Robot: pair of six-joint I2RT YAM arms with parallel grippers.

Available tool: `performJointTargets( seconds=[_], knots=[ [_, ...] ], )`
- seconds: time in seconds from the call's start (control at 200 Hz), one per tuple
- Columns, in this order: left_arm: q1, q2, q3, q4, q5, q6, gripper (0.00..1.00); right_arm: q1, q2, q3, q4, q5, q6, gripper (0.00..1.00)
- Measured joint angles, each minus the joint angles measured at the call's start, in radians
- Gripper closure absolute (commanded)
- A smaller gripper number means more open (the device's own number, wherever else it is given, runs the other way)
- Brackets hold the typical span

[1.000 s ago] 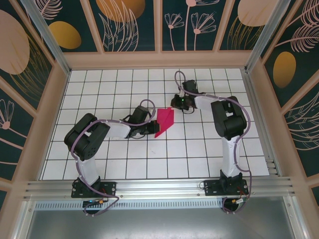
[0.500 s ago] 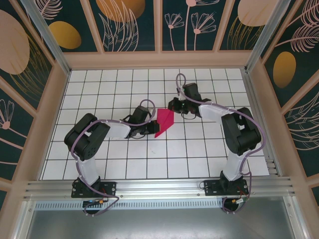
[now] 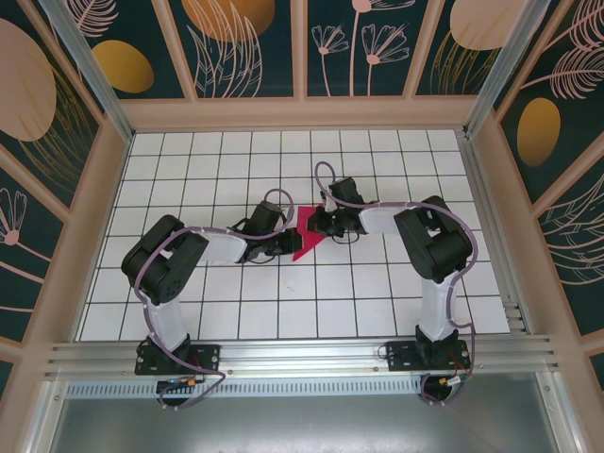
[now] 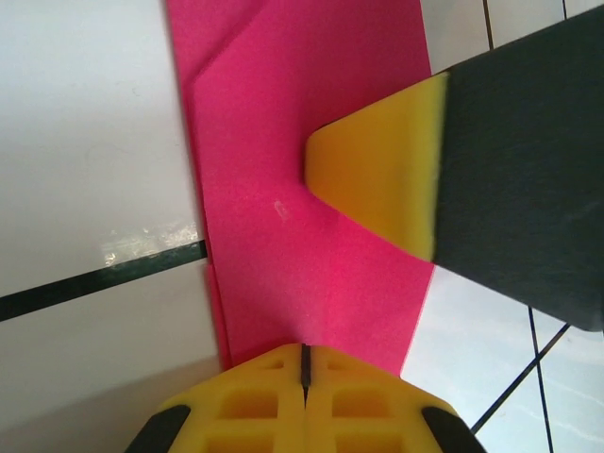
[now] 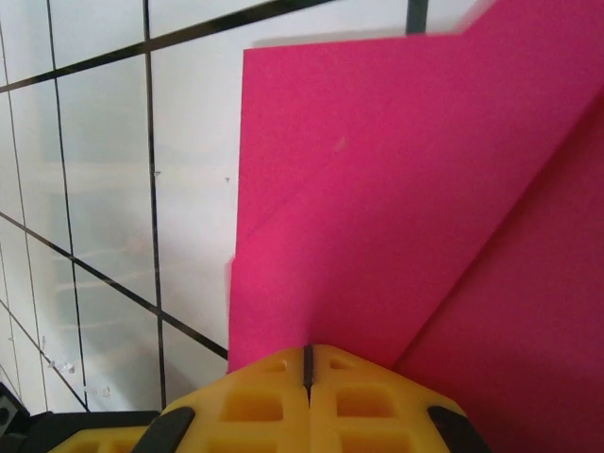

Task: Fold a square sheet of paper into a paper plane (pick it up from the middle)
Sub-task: Fourth fold the wing at the center of the table.

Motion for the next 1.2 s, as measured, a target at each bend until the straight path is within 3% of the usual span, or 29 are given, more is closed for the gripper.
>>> performJointTargets(
  seconds=[0.345, 0.901, 1.196],
  knots=[
    [0.000, -0.042, 0.004, -0.064, -0.007, -0.008, 0.81, 0.002, 0.002, 0.002, 0.001, 0.005, 0.001, 0.98],
    [0.008, 0.018, 0.080, -0.075, 0.122, 0.011, 0.86, 0.002, 0.013, 0.011, 0.000, 0.000, 0.000, 0.99],
    [0.009, 0.019, 0.080, -0.117, 0.097, 0.037, 0.87, 0.002, 0.026, 0.027, -0.005, -0.007, 0.001, 0.99]
  ],
)
